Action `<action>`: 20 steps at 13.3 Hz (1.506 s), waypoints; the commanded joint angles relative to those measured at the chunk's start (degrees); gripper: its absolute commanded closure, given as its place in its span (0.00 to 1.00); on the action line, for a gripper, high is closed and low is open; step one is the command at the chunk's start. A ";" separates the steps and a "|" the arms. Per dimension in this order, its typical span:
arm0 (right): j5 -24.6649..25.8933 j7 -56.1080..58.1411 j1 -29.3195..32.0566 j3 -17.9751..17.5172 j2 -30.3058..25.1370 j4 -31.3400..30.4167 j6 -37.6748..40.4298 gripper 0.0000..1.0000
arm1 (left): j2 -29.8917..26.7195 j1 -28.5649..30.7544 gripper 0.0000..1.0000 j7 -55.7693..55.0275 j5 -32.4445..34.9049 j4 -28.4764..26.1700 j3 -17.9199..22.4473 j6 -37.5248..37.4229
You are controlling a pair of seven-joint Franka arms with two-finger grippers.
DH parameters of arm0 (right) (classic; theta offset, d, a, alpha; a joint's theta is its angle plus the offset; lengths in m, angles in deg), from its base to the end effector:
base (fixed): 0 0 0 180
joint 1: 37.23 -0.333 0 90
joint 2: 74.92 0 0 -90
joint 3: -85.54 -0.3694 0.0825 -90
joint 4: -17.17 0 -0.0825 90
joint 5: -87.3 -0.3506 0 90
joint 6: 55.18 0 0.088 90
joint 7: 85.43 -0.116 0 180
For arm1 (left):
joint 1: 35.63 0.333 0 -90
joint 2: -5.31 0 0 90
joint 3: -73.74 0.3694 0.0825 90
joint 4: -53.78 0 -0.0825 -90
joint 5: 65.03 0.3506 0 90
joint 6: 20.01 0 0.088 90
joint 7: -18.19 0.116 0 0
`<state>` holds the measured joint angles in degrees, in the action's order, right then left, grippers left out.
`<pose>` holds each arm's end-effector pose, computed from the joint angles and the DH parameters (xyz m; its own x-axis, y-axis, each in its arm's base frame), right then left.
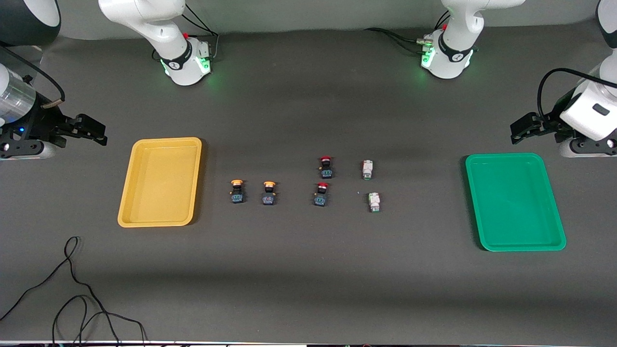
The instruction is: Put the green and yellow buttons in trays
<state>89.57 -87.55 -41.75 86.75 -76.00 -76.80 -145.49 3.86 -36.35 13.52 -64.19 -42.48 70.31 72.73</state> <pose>0.5119 0.0249 0.6489 0.9988 0.0210 -0.0435 0.0228 -0.9989 0.0408 0.5119 -0.0360 0.6381 0.9994 0.0085 -0.0347 0.0078 -0.9998 -0.0190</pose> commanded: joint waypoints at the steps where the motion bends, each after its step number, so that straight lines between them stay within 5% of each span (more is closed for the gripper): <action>1: -0.77 -1.48 -0.14 0.11 -0.40 -0.24 -0.58 0.00 | -1.11 -0.25 0.01 0.71 0.21 -0.51 0.27 -0.81; 15: -0.95 -1.66 -0.23 0.02 0.12 0.37 -0.14 0.00 | -1.11 -0.25 0.01 0.63 0.12 -0.42 0.27 -1.08; 20: -4.20 -11.65 -3.81 -0.68 0.82 0.45 1.36 0.00 | -1.02 -0.95 0.01 0.02 -0.58 -0.77 0.00 -1.43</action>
<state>86.15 -93.97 -42.79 86.37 -75.91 -76.83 -144.81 3.86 -36.38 13.53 -64.31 -42.48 70.24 71.82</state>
